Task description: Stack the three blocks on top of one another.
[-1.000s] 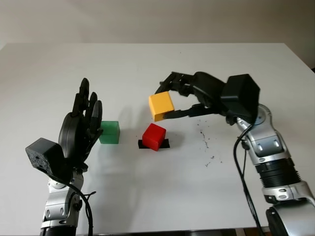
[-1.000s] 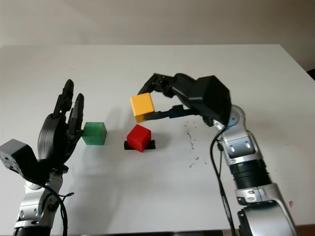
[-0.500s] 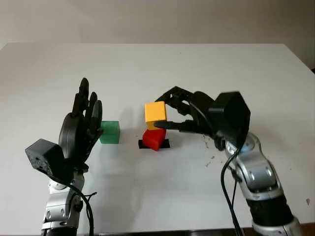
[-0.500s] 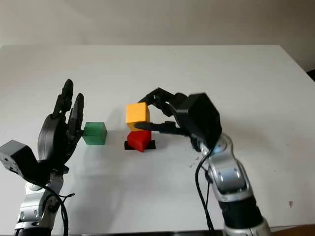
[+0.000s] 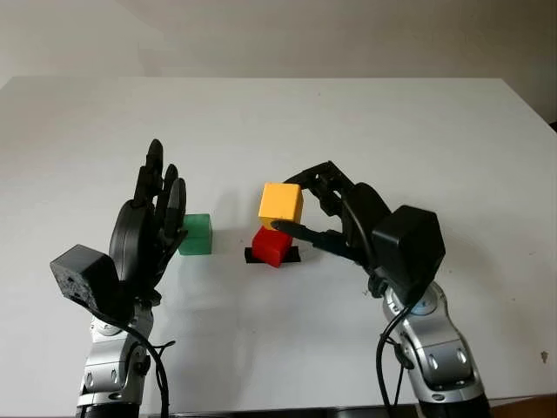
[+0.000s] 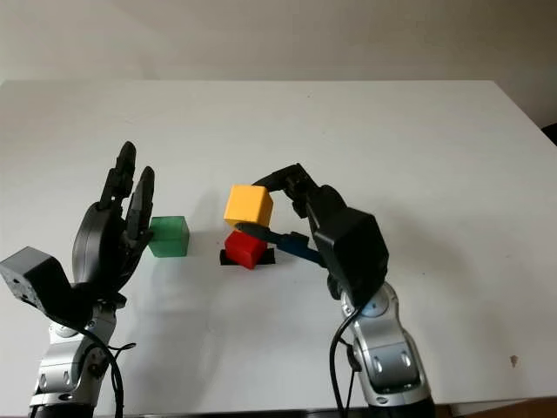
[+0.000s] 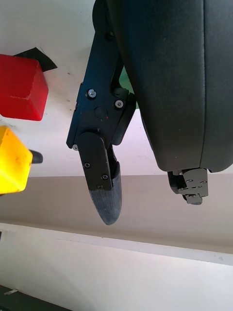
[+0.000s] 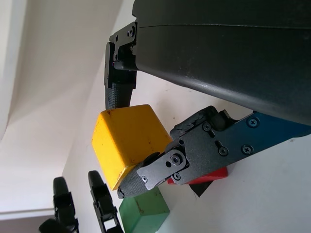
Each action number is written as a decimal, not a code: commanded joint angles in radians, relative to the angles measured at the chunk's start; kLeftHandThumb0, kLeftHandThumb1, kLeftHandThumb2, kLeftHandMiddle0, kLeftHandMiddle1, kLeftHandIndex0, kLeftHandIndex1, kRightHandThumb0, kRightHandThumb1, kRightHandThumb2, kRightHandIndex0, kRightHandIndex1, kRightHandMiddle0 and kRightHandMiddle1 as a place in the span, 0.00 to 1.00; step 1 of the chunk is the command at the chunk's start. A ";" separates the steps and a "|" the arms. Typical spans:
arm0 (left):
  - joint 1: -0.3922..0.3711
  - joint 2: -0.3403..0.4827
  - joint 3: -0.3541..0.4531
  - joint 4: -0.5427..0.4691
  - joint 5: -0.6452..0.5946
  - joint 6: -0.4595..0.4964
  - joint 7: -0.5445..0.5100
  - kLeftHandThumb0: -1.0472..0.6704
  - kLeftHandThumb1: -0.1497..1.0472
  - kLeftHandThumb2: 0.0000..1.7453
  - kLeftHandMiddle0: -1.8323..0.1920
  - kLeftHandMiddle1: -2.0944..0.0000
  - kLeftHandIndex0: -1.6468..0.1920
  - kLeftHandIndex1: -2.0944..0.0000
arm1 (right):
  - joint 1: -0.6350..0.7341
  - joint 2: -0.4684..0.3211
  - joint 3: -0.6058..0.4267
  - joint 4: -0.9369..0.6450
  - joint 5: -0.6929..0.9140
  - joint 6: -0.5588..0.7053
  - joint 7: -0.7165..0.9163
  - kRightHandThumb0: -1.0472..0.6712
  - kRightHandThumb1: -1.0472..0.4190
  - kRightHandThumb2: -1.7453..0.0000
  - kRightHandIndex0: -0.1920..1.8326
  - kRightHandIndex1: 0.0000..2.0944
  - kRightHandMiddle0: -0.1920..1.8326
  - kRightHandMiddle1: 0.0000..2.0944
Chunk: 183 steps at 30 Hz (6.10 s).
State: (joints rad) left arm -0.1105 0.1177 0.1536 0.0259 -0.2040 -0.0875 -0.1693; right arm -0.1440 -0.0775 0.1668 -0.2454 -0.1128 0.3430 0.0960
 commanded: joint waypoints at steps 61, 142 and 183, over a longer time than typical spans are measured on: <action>0.025 -0.003 0.003 -0.024 -0.002 -0.001 0.005 0.25 1.00 0.31 0.95 0.97 0.95 0.97 | 0.080 0.093 0.067 0.054 -0.069 0.016 -0.106 0.33 0.00 0.96 0.17 0.02 0.14 0.79; -0.134 0.632 -0.099 -0.020 0.708 -0.071 -0.102 0.13 0.95 0.03 0.96 0.98 0.79 0.98 | 0.212 0.015 -0.204 0.020 0.152 -0.230 -0.058 0.16 0.00 0.69 0.02 0.02 0.04 0.03; -0.163 0.600 -0.286 0.161 0.916 -0.181 0.140 0.33 1.00 0.07 0.80 0.97 0.75 0.44 | 0.227 0.021 -0.190 -0.035 0.103 -0.168 -0.088 0.20 0.00 0.70 0.02 0.03 0.05 0.03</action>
State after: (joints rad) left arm -0.2597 0.7151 -0.1248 0.1786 0.7086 -0.2564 -0.0457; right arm 0.0843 -0.0520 -0.0188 -0.2525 -0.0057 0.1712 0.0100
